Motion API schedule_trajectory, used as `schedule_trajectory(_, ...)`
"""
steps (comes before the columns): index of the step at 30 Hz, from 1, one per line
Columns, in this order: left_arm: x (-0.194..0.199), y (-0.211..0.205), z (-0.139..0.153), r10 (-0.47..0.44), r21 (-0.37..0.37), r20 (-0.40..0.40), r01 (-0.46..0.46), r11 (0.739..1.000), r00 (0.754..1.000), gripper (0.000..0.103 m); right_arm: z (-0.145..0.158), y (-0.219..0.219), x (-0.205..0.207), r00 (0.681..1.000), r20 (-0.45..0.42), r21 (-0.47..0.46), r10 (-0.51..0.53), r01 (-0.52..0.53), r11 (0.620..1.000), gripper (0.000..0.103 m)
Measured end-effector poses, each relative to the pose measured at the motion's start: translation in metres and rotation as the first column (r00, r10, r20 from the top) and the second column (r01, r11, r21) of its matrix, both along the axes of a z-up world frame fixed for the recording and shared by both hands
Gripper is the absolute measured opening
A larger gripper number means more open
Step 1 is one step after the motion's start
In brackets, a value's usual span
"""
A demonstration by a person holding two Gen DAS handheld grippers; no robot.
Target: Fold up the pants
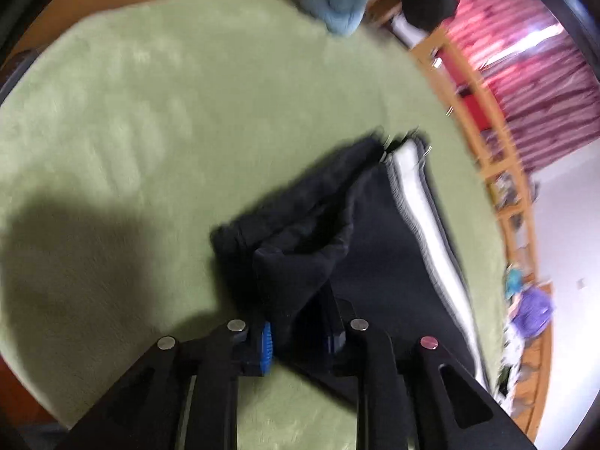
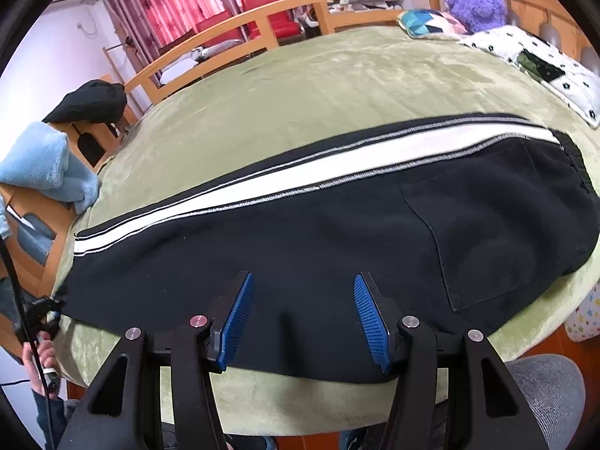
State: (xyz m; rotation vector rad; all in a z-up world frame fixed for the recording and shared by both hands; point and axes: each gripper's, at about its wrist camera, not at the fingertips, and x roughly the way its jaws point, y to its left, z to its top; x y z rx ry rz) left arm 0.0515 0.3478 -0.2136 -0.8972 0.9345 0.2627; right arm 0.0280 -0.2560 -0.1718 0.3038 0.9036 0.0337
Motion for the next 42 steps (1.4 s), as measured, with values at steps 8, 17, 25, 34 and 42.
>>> schedule_trajectory(8, -0.017, -0.065, 0.065, -0.193, 0.276, -0.053, 0.2, 0.94, 0.98, 0.066, 0.0, -0.015, -0.003, 0.999, 0.04, -0.155, -0.025, 0.031, 0.987, 0.055)
schedule_trajectory(17, 0.034, -0.152, 0.067, -0.372, 0.244, 0.036, 0.353, 0.903, 0.927, 0.068, -0.054, -0.038, 0.015, 0.99, -0.14, -0.18, -0.029, 0.003, 0.984, 0.06)
schedule_trajectory(25, 0.06, -0.193, 0.019, -0.314, 0.445, -0.237, 0.39, 0.806, 0.92, 0.072, 0.004, -0.123, -0.035, 0.986, 0.058, -0.206, -0.155, 0.164, 0.965, 0.074)
schedule_trajectory(34, 0.063, -0.201, 0.037, -0.287, 0.213, -0.1, 0.302, 0.929, 0.953, 0.072, -0.058, -0.277, -0.031, 0.92, -0.081, 0.154, -0.383, 0.391, 0.907, 0.081)
schedule_trajectory(42, 0.065, -0.204, 0.031, -0.221, 0.208, -0.091, 0.236, 0.949, 0.971, 0.072, -0.088, -0.311, 0.023, 0.878, -0.088, 0.342, -0.471, 0.471, 0.813, 0.085)
